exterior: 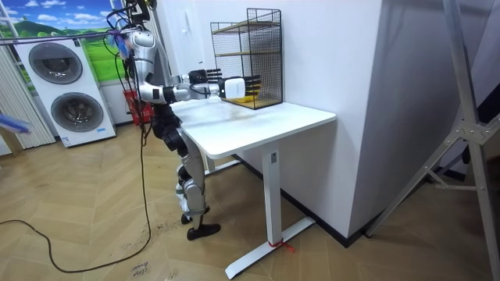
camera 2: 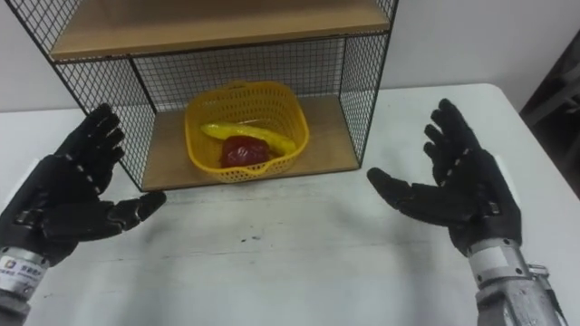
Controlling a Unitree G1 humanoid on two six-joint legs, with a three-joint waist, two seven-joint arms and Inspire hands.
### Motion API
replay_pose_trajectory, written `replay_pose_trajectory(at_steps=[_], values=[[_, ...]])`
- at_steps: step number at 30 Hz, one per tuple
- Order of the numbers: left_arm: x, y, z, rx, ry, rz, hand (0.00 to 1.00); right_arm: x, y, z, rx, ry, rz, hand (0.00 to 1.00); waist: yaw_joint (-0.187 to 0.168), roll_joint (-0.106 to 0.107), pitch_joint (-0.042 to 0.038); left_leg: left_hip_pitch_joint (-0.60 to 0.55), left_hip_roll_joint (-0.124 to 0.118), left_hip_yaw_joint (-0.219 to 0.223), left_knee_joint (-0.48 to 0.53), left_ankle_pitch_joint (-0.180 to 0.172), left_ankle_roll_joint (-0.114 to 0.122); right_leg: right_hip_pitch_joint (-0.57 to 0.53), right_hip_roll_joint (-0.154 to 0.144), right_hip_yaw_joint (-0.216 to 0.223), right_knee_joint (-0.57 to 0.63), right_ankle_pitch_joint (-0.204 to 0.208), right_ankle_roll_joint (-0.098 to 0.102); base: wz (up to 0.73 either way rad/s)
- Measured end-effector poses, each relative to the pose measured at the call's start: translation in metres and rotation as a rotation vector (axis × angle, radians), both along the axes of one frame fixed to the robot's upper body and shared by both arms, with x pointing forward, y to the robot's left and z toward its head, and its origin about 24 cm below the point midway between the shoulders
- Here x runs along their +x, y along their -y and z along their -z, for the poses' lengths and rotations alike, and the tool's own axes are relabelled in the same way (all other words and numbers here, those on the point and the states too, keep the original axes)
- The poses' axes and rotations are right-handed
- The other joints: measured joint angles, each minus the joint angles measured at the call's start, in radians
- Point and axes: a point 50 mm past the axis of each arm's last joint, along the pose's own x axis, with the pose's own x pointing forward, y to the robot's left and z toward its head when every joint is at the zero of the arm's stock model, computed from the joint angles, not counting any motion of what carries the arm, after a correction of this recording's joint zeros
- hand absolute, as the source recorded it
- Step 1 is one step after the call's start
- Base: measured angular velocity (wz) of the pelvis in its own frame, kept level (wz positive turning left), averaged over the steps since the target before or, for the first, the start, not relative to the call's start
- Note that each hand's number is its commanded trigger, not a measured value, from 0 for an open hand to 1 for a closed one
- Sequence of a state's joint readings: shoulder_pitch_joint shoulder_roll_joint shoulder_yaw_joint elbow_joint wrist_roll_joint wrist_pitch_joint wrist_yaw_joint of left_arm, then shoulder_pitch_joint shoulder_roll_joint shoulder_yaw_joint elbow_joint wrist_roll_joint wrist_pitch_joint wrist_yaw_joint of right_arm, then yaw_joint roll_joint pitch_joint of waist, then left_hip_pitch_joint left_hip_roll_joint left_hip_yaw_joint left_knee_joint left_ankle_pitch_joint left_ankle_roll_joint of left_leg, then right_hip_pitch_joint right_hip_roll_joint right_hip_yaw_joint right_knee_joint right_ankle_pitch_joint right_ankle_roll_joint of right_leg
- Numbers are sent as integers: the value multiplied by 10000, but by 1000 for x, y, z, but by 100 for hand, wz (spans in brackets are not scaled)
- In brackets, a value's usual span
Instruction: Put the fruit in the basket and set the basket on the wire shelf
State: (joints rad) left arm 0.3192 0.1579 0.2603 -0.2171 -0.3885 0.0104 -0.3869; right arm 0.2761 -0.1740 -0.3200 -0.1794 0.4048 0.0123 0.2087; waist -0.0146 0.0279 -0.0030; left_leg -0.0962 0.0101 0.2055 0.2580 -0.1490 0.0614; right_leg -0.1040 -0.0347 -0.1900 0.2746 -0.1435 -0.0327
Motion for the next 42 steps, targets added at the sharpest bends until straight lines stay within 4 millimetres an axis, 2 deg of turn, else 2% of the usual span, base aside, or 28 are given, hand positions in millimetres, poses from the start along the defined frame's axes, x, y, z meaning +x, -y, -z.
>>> replay_pose_trajectory(at_steps=[4, 9, 11, 13, 14, 15, 20, 24, 27, 29, 30, 34, 36, 39, 40, 42], values=[[-6, -9, -6, 263, 162, 16, 0, -4, 12, -4, -142, 95, 801, 0, 33, 13, 0, -30, 5, 2, 2, 0, -4, -33, -4, -13, 33, -49, -73, 0], [-25, -41, -14, -552, 625, -1345, 0, -21, 39, -13, -497, 185, 2388, 0, 234, 59, 6, -75, 11, -31, -4, 16, -28, -31, -1, -52, 22, -42, -73, 1], [-37, -62, -21, -349, 879, -2567, 0, -27, 52, -20, -654, 441, 3334, 0, 400, 94, -3, 2, 4, -57, -14, 18, -31, 7, -2, -59, 33, -51, -72, 0], [-45, -75, -25, -135, 980, -3343, 0, -33, 61, -24, -739, 594, 4004, 0, 476, 95, 2, 46, -9, -106, -1, 17, -30, 43, -9, -82, 38, -82, -83, 4], [-51, -83, -27, 19, 995, -3943, 0, -36, 66, -27, -737, 748, 4431, 0, 517, 152, -39, 42, -22, -139, 1, 16, -29, 45, -15, -81, 54, -101, -71, 10], [-59, -92, -29, 101, 1001, -4593, 0, -41, 71, -30, -715, 879, 4936, 0, 544, 122, -26, 42, -37, -148, -8, 16, -29, 22, -30, -81, 107, -138, -66, 7], [-86, -119, -35, -20, 1118, -7047, 0, -58, 90, -35, -509, 1055, 6983, 0, 578, 127, -5, 39, -67, -191, -99, 32, -43, -26, -72, -151, 197, -221, -72, 8], [-104, -133, -39, 77, 1273, -8780, 0, -76, 105, -42, -787, 1116, 8809, 0, 752, 118, 0, 50, -72, -188, -156, 47, -60, -46, -72, -148, 203, -229, -85, 0], [-125, -148, -41, -255, 1409, -10550, 0, -92, 117, -50, -890, 1363, 10369, 0, 748, 129, -14, -39, -72, -192, -150, 45, -58, -155, -79, -148, 244, -256, -97, 0], [-148, -163, -41, -556, 1530, -12489, 0, -108, 127, -56, -487, 1777, 11844, 0, 756, 130, -9, -111, -69, -184, -162, 52, -69, -213, -80, -168, 244, -265, -99, 3], [-158, -169, -39, -715, 1571, -13409, 0, -115, 133, -56, -156, 1973, 12558, 0, 749, 124, -4, -118, -65, -169, -187, 114, -162, -211, -80, -168, 231, -265, -97, 6], [-189, -188, -20, -1070, 586, -16087, 0, -143, 160, -37, 1417, 1599, 14710, 0, 788, 158, -23, -192, -54, -207, -95, 97, -143, -196, -80, -201, 222, -271, -96, 3], [-207, -200, -6, -1185, -354, -17453, 0, -165, 173, -18, 2487, 1015, 15971, 0, 781, 118, -60, -258, -64, -285, -56, 95, -141, -188, -110, -351, 222, -294, -105, 13], [-249, -207, 19, -2706, -1323, -20012, 0, -211, 190, 9, 5317, 779, 18517, 0, 772, 171, -77, -462, -73, -293, 46, 29, -48, -377, -145, -368, 343, -371, -80, 10], [-257, -208, 22, -2883, -1496, -20453, 0, -219, 192, 13, 5640, 742, 18957, 0, 776, 111, -112, -511, -77, -298, 114, 13, -51, -421, -162, -372, 427, -406, -76, 4], [-286, -211, 35, -3743, -2287, -22110, 0, -249, 197, 27, 6456, 400, 20524, 0, 770, 154, -94, -699, -65, -480, 473, -158, -89, -472, -173, -463, 566, -493, -75, 10]])
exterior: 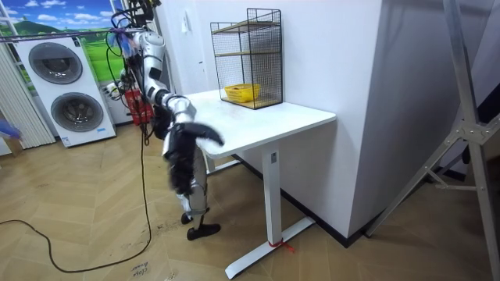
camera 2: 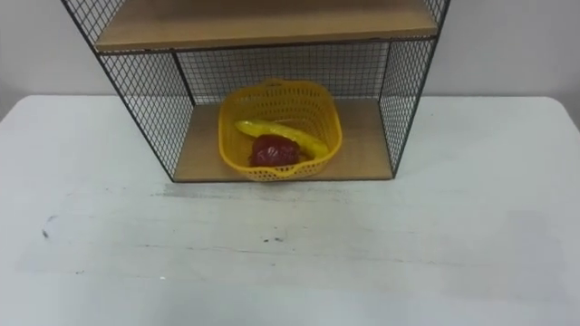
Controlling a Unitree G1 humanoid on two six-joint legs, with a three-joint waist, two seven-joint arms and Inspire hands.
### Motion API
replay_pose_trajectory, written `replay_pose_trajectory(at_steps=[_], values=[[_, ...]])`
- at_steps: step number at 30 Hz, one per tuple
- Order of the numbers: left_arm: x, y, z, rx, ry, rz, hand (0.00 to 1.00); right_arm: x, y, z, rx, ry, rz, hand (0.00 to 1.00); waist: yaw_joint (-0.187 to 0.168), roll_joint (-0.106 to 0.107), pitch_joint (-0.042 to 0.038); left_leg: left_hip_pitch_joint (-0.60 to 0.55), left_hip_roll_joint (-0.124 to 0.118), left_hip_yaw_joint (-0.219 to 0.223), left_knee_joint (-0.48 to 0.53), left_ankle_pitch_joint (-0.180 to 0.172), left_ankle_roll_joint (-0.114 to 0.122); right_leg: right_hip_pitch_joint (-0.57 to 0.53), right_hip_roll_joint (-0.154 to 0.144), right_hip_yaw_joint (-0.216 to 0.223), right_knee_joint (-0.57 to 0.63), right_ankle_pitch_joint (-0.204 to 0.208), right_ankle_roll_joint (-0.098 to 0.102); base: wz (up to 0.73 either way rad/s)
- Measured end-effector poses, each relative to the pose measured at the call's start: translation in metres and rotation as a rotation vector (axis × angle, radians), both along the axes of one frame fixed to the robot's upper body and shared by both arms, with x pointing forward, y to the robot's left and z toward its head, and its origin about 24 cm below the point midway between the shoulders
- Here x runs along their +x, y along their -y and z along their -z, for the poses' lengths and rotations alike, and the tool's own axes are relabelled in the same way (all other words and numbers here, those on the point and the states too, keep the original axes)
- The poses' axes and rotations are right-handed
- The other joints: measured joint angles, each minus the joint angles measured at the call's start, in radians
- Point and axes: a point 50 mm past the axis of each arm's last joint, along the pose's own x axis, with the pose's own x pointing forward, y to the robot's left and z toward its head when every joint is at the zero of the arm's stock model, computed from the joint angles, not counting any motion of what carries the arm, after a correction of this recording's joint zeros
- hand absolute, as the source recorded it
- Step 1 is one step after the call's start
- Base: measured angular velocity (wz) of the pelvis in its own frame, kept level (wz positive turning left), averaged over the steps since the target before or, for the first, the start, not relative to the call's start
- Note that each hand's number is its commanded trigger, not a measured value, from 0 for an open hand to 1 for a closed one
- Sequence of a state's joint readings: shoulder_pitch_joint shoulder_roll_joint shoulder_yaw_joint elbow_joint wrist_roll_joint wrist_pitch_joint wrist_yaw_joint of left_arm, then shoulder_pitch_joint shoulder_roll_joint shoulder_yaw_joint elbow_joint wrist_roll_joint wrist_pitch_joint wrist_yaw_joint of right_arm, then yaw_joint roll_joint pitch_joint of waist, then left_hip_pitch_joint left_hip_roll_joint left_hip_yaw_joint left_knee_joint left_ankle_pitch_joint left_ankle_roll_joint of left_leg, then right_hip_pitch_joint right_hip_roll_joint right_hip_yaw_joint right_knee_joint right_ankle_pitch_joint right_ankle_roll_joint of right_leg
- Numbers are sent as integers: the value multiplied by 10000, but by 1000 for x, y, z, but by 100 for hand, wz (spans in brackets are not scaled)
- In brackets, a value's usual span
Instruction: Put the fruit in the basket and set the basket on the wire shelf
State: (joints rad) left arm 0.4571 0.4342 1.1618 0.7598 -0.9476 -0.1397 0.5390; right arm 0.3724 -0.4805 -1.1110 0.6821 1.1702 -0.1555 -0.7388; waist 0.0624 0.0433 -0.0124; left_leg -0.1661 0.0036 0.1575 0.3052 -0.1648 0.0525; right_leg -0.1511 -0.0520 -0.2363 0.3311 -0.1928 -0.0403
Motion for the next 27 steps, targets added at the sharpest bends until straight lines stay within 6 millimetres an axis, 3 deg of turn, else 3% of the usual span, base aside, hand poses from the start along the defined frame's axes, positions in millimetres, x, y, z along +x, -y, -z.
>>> replay_pose_trajectory(at_steps=[3, 4, 5, 7, 10, 13, 15, 17, 19, 21, 26, 27], values=[[-20, 5, 10, -709, -375, -1145, 0, -28, -10, 21, 1100, -433, 1174, 0, -38, -43, 22, -43, -12, -115, 168, -96, 28, -1, -19, -46, 171, -133, -3, 11], [-28, 12, 19, -1107, -530, -1532, 0, -38, -18, 32, 1664, -688, 1568, 0, -31, -161, -21, -13, -12, -123, 182, -113, 25, 20, -17, -37, 199, -156, -4, 3], [-34, 21, 28, -1556, -585, -1866, 0, -46, -27, 44, 2188, -965, 1742, 0, -44, -150, 11, 41, -5, -141, 171, -122, 10, 89, 0, -41, 154, -161, -7, 0], [-40, 37, 44, -2233, -728, -2105, 0, -53, -41, 60, 2961, -1770, 1564, 0, -72, -194, -1, 64, -9, -210, 192, -127, 15, 140, 20, -47, 124, -160, -7, 0], [-37, 69, 76, -3527, -1259, -1536, 0, -61, -70, 86, 4334, -3620, 600, 0, -128, -296, -5, 181, -4, -212, 156, -139, 11, 290, 29, -60, 67, -149, -10, 2], [-19, 102, 110, -5194, -2316, 675, 0, -59, -108, 118, 5915, -5310, -1286, 0, -301, -324, -10, 314, 52, -267, 184, -151, -7, 593, 118, -91, -170, -65, -3, 9], [-2, 126, 131, -6621, -3597, 3517, 0, -43, -133, 140, 7120, -5934, -3230, 0, -429, -331, -8, 479, 43, -237, 90, -156, -11, 704, 137, 1, -223, -13, -10, -14], [13, 138, 142, -7406, -4416, 5715, 0, -29, -147, 153, 7850, -6240, -4655, 0, -444, -361, -11, 710, 17, -79, -127, -152, -16, 759, 135, 171, -240, 27, -22, -23], [29, 147, 151, -8024, -5185, 7834, 0, -11, -153, 161, 8336, -6753, -6481, 0, -514, -365, -11, 931, 0, 67, -279, -147, -22, 833, 137, 318, -236, 32, -23, -27], [60, 157, 161, -8458, -5731, 10424, 0, 16, -158, 170, 8382, -7061, -8855, 0, -554, -362, 3, 1036, -6, 86, -378, -128, -45, 924, 196, 405, -409, 171, -42, -20], [115, 175, 170, -8319, -7144, 14879, 0, 60, -168, 178, 8017, -7916, -13276, 0, -629, -497, 95, 1282, -2, 106, -528, 21, -106, 1115, 262, 479, -609, 324, -69, -8], [117, 177, 170, -8293, -7334, 15182, 0, 65, -169, 179, 7906, -7876, -13704, 0, -610, -513, 97, 1300, -3, 101, -537, 22, -104, 1114, 266, 488, -614, 328, -72, -13]])
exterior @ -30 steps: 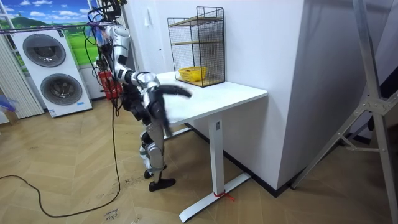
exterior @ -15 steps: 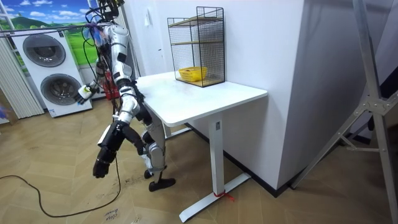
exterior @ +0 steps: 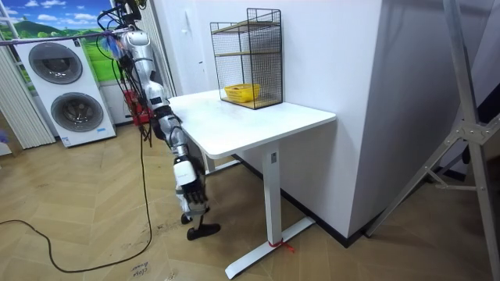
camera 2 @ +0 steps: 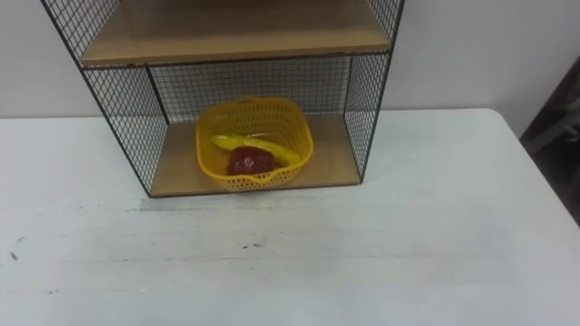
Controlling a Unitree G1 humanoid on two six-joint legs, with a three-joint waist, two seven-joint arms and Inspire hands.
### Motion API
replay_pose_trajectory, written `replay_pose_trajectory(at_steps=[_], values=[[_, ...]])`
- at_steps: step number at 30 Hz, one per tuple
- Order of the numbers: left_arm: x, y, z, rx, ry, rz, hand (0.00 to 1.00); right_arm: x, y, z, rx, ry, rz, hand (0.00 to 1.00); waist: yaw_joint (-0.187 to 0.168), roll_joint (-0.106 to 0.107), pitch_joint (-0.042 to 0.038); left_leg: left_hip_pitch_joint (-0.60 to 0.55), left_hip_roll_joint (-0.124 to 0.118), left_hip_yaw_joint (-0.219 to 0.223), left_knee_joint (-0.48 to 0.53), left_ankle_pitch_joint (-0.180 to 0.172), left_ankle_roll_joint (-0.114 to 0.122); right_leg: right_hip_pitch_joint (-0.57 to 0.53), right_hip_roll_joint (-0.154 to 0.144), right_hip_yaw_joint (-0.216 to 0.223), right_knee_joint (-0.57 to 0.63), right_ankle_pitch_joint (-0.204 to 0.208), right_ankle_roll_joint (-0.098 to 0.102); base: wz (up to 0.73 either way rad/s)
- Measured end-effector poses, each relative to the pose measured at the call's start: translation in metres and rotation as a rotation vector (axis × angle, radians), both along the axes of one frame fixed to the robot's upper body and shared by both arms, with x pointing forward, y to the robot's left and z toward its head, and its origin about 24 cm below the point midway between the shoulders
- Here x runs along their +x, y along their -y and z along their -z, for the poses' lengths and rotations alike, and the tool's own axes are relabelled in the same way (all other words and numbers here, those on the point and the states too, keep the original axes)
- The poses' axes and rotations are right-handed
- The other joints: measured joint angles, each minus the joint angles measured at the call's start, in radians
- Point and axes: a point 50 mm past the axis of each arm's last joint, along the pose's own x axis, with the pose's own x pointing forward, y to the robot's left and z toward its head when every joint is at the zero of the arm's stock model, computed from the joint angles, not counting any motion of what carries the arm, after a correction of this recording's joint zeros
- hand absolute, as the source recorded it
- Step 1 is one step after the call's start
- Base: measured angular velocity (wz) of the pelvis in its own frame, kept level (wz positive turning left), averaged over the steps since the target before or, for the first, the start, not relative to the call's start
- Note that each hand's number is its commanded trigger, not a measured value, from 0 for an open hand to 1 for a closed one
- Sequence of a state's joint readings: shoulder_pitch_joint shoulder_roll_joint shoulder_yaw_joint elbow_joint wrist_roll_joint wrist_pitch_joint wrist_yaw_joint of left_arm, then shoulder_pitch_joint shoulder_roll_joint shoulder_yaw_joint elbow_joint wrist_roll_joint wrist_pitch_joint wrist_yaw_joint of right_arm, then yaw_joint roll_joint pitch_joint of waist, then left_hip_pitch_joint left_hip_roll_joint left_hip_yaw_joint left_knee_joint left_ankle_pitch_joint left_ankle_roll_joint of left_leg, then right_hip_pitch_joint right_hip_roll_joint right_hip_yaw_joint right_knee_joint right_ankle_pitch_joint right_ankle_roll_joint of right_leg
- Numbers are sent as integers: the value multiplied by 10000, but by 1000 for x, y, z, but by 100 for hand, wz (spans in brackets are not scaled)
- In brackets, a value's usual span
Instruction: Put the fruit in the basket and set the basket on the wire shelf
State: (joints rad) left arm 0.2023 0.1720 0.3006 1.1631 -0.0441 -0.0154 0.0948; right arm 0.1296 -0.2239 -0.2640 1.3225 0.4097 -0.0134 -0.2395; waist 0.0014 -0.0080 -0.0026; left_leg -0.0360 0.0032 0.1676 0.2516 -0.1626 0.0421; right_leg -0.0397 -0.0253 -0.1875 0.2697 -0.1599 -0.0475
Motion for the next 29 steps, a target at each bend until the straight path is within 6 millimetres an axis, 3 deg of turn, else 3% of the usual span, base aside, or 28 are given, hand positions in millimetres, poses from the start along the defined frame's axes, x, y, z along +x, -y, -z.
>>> replay_pose_trajectory(at_steps=[4, 7, 11, 18, 26, 29], values=[[11, 14, 3, -239, -645, 2156, 0, 16, -21, 7, 978, 49, -2206, 0, -5, -68, 16, -48, 31, -42, -119, 109, 44, 30, 85, -15, -321, 145, -10, 4], [13, 24, 6, -610, -756, 2710, 0, 20, -32, 11, 1475, -307, -3863, 0, 4, -55, 118, -74, 34, -39, -131, 114, 47, 14, 98, -9, -354, 195, -28, 0], [14, 33, 8, -891, -876, 3169, 0, 22, -40, 13, 1897, -673, -5523, 0, 10, 0, 105, -136, 68, -24, -137, 113, 47, 2, 146, 14, -489, 235, -37, -2], [11, 38, 10, -1021, -1183, 3458, 0, 18, -44, 14, 2291, -978, -6034, 0, 22, 169, 109, -42, 64, -9, -161, 114, 47, 80, 159, 80, -486, 270, -35, -3], [-9, 36, 11, -999, -2540, 4337, 0, 3, -45, 16, 2879, -1795, -6007, 0, 2, 138, 80, 135, 47, -82, -159, 113, 47, 284, 166, 84, -490, 264, -37, 0], [-14, 36, 11, -992, -2879, 4456, 0, -3, -47, 16, 3219, -2212, -6185, 0, -4, 99, 19, 182, 39, -113, -159, 111, 48, 336, 165, 79, -490, 259, -39, 0]])
